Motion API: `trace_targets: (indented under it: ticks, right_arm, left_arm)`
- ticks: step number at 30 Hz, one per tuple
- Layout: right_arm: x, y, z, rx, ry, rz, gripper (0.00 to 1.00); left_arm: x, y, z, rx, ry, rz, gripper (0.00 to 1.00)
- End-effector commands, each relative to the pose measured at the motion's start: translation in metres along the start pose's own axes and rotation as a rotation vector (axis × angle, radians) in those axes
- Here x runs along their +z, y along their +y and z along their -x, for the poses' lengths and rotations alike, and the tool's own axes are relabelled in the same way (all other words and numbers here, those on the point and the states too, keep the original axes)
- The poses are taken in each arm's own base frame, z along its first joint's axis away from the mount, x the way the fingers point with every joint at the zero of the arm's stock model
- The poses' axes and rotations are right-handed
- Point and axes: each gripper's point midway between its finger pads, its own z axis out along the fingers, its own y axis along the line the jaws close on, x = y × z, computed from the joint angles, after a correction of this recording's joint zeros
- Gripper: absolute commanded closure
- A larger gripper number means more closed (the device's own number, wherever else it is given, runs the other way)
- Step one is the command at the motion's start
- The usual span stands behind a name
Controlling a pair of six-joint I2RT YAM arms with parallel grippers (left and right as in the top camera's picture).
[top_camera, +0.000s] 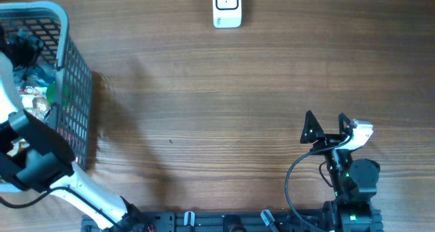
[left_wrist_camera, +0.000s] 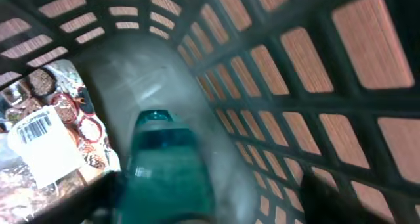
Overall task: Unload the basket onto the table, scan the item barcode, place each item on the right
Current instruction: 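Reach the left gripper into the basket and grasp the teal mouthwash bottle, then lift the bottle out and set it upright near the scanner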
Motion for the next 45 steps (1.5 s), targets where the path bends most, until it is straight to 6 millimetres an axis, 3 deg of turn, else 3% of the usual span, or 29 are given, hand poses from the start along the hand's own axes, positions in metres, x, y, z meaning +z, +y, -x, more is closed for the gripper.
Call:
trace_targets:
  ticks: [1, 3, 6, 9, 11, 12, 17, 21, 29, 31, 34, 41, 45]
  right_arm:
    - [0.001, 0.003, -0.002, 0.001, 0.010, 0.018, 0.00]
    - [0.001, 0.003, -0.002, 0.001, 0.010, 0.019, 0.00]
    - [0.001, 0.003, -0.002, 0.001, 0.010, 0.018, 0.00]
    - [0.001, 0.003, -0.002, 0.000, 0.010, 0.018, 0.00]
    - [0.001, 0.003, -0.002, 0.001, 0.010, 0.018, 0.00]
    - [0.001, 0.003, -0.002, 0.000, 0.010, 0.018, 0.00]
    - [0.001, 0.003, -0.002, 0.001, 0.010, 0.018, 0.00]
    - [0.001, 0.003, -0.002, 0.001, 0.010, 0.018, 0.00]
    - [0.001, 0.003, -0.002, 0.003, 0.010, 0.018, 0.00]
    - [0.001, 0.003, -0.002, 0.003, 0.010, 0.018, 0.00]
    - [0.001, 0.003, -0.002, 0.004, 0.010, 0.019, 0.00]
    - [0.001, 0.003, -0.002, 0.056, 0.010, 0.018, 0.00]
    - [0.001, 0.003, -0.002, 0.056, 0.010, 0.019, 0.00]
  left_arm:
    - [0.008, -0.007, -0.001, 0.011, -0.009, 0.009, 0.29]
    - [0.008, -0.004, 0.000, 0.011, -0.014, 0.025, 0.40]
    - [0.008, 0.004, 0.001, 0.010, -0.024, 0.067, 0.44]
    - [0.008, 0.005, -0.001, 0.010, -0.014, 0.073, 0.70]
    - [0.007, 0.006, -0.003, 0.010, -0.008, 0.076, 0.75]
    - [0.006, 0.007, -0.004, 0.010, -0.005, 0.078, 0.83]
    - [-0.006, 0.008, -0.002, 0.006, -0.011, 0.077, 0.87]
    - [-0.036, 0.005, 0.008, -0.001, -0.064, 0.050, 0.85]
    - [-0.137, 0.011, 0.026, -0.033, -0.222, -0.017, 0.84]
    - [-0.176, 0.016, 0.026, -0.045, -0.278, -0.038, 0.85]
    - [-0.236, 0.011, 0.014, -0.037, -0.352, -0.120, 0.84]
    - [-0.359, -0.024, -0.028, -0.021, -0.471, -0.486, 0.87]
    - [-0.385, -0.047, -0.050, 0.018, -0.429, -0.647, 0.86]
